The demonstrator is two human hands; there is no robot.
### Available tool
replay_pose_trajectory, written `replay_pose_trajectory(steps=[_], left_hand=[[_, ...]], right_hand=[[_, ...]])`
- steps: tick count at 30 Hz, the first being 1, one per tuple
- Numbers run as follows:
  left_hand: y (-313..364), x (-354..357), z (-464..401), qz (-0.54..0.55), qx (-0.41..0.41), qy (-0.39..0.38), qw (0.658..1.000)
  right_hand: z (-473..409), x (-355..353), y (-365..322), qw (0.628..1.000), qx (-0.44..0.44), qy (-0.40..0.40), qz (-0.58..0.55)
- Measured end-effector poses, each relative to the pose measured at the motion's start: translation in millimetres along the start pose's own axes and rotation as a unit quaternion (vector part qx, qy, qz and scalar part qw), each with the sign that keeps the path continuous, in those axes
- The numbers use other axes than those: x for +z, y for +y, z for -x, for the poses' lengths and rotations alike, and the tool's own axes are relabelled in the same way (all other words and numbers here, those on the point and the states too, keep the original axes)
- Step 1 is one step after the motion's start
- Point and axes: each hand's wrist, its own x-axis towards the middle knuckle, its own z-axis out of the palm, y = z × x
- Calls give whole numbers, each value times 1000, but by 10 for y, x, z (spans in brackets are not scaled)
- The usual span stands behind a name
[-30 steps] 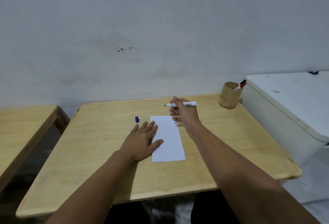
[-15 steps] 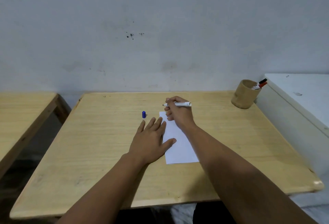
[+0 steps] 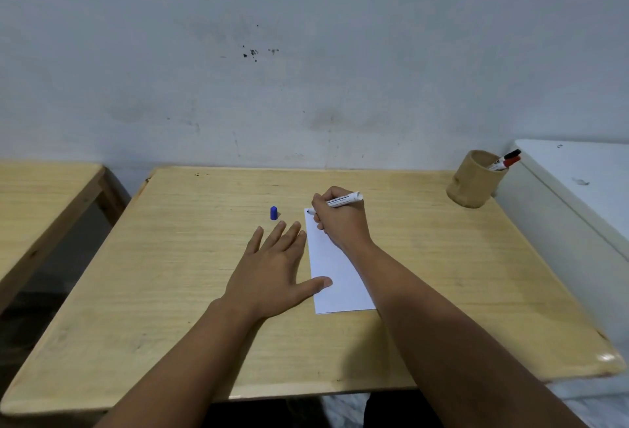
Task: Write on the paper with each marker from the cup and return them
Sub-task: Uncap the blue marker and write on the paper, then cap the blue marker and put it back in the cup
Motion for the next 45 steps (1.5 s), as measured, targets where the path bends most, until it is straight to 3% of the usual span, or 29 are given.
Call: replay_pose_trajectory(steps=[10,16,22,26,30,33,35,41,45], left_hand=[[16,-23,-1,-3,-5,-8,1000],[18,-31,1,4,-6,-8,1000],[4,-10,-13,-3,-6,-8,1000],[5,4,-17,15,-6,6,1000],[-3,-18,-11,101,-7,78,992],[26,-95,-52,240,-81,201,946],[-42,-160,-173,200,-115,272,934],[-285,-351,-535,186,-205,152,949],[-236,-335,-569,183,-211,150,948]], right_hand=[[-5,9,28,997,-47,-6,53],[-7,13,-6,999,-22,-7,40],[31,-101,-112,994,-34,65,-78],[45,-323,-312,985,-6,17,-173],[24,-576,-485,977,22,9,-213],[71,-683,-489,981,-11,23,-194],[125,-741,-491,981,-15,6,-192],[279,-774,-455,986,17,-37,-163],[340,-769,-260,991,-8,-84,-103]])
